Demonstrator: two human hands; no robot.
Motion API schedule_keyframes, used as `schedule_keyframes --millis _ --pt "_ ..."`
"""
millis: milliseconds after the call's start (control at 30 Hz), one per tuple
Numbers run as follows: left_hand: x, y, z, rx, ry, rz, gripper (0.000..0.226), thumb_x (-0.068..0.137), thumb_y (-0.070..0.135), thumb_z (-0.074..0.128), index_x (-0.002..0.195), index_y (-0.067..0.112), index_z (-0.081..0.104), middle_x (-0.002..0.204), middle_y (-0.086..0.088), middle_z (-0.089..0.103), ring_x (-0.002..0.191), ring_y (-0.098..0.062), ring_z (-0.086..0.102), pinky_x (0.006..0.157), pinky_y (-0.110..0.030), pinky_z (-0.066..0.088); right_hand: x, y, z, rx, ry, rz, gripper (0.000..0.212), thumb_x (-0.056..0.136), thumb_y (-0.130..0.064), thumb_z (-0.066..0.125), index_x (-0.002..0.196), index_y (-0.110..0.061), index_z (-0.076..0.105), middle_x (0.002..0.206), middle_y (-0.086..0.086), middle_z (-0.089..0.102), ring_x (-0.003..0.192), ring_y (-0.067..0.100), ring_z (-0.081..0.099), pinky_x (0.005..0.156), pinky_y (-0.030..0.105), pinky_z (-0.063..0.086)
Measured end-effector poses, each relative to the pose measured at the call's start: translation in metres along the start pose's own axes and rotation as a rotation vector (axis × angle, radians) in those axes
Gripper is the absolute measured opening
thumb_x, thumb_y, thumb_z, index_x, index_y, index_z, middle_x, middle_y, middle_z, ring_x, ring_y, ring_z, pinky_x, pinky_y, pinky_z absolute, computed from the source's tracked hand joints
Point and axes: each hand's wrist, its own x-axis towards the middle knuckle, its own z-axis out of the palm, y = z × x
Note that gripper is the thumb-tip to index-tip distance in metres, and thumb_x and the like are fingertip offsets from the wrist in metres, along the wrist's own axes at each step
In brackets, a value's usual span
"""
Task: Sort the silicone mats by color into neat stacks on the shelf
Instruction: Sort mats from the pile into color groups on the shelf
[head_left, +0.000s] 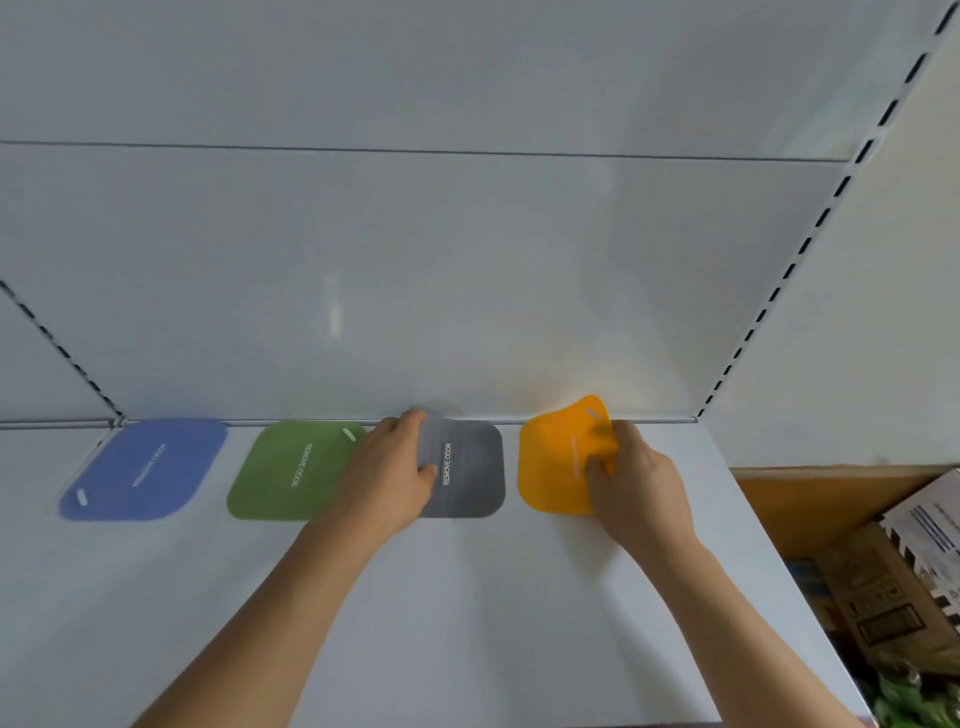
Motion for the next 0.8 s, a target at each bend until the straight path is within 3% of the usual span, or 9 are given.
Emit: schedule_keyframes --millis 167,300,467,600,800 --pt "0.002 -0.004 0.002 0.128 0.010 -0.017 0.046 0.095 0.036 0.066 0.132 0.012 0.057 0.133 -0.009 0.057 0.121 -0.033 0.056 0.099 -0.041 0.047 0.007 0.003 -0.004 -0.128 -0.049 -0.032 0.032 0.096 -0.026 0.053 0.126 -0.018 0.050 0.081 -0.001 0.052 0.075 0.030 0.050 0.062 0.036 0.041" --pt "-0.002 -0.004 0.006 0.239 0.066 0.025 0.037 0.096 0.040 0.062 0.121 0.012 0.063 0.129 -0.007 0.057 0.117 -0.033 0.054 0.097 -0.041 0.048 0.006 0.006 -0.002 -0.261 -0.003 0.006 0.032 0.098 -0.039 0.049 0.125 -0.021 0.047 0.103 0.003 0.062 0.090 0.034 0.064 0.066 0.036 0.042" --pt "-0.012 -0.002 0.010 0.303 0.119 0.097 0.023 0.092 0.037 0.065 0.094 0.015 0.067 0.106 -0.004 0.066 0.100 -0.033 0.060 0.081 -0.042 0.052 -0.002 0.016 0.003 -0.414 0.094 0.022 0.059 0.093 -0.059 0.054 0.134 -0.017 0.045 0.118 0.006 0.057 0.109 0.031 0.056 0.074 0.039 0.048" --pt "-0.029 0.002 0.009 0.296 0.106 0.127 0.021 0.092 0.038 0.064 0.090 0.017 0.066 0.095 -0.002 0.067 0.092 -0.032 0.061 0.076 -0.040 0.051 -0.015 0.019 0.008 -0.440 0.144 -0.119 0.058 0.090 -0.055 0.061 0.134 -0.018 0.055 0.126 0.008 0.058 0.116 0.033 0.054 0.085 0.044 0.049" --pt "-0.067 -0.004 -0.014 0.267 0.111 0.125 0.029 0.090 0.042 0.046 0.090 0.021 0.066 0.091 0.004 0.066 0.088 -0.027 0.064 0.074 -0.041 0.052 -0.049 -0.018 0.025 -0.333 0.098 -0.404 0.040 0.091 -0.051 0.059 0.110 -0.018 0.070 0.112 0.004 0.069 0.114 0.033 0.060 0.085 0.044 0.054"
